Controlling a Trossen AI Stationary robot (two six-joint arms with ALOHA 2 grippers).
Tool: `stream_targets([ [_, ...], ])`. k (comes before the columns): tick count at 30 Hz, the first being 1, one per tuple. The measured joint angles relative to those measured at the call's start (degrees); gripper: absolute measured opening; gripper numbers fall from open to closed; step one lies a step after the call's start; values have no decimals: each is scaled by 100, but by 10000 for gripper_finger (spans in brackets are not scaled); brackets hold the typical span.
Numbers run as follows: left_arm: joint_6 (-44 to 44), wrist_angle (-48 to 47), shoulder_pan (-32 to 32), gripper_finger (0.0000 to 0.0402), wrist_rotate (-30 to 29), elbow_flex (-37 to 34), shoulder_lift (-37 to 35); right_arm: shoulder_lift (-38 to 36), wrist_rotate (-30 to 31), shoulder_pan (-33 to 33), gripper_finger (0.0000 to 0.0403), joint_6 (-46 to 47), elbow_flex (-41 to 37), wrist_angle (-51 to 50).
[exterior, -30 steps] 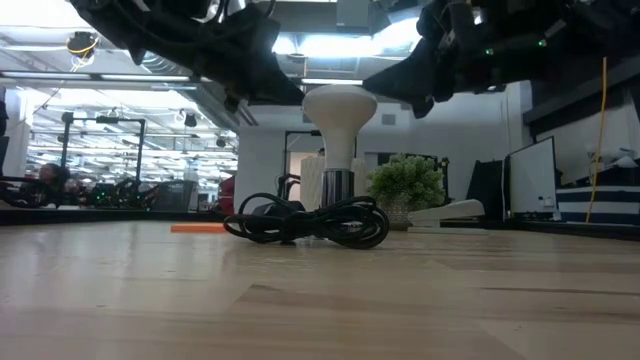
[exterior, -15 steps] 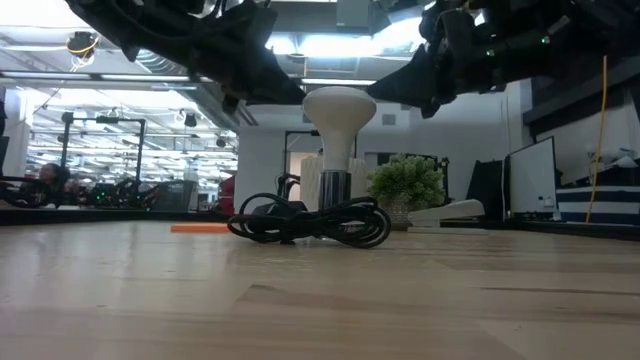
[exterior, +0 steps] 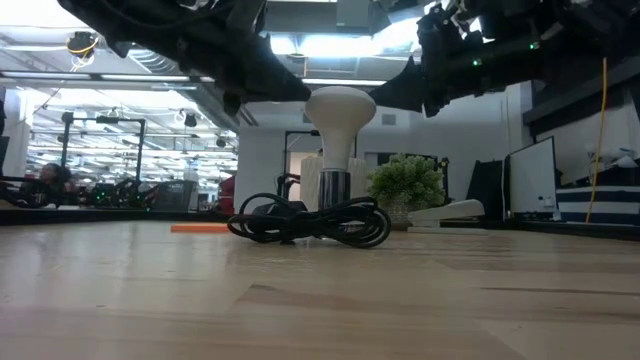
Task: Screw lightbulb
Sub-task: Remove the light bulb from the lamp socket
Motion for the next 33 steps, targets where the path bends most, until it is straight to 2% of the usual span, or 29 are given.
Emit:
stream_targets([
  [8,432,673,-94,5,-45,0,-4,11,-22,7,12,-93,-13,472],
  [13,1012,1353,-146,5,-83,0,-10,5,-394,9,12,-93,-13,850],
  [15,1141,1462,-97,5,-309,0,-10,-5,-588,9,12,-87,-11,949],
  [20,1261,1457,173,5,-968,0,-10,-171,-1483,15,12,-53,-9,815],
  [25,1143,1144,608,5,-1041,0,-10,-275,-2321,17,12,-34,-6,244],
  [28,936,725,813,5,-970,0,-10,-272,-2341,17,12,90,-4,-129],
  [33,767,404,945,5,-533,-2,2,-258,-1999,17,12,103,-3,-354],
])
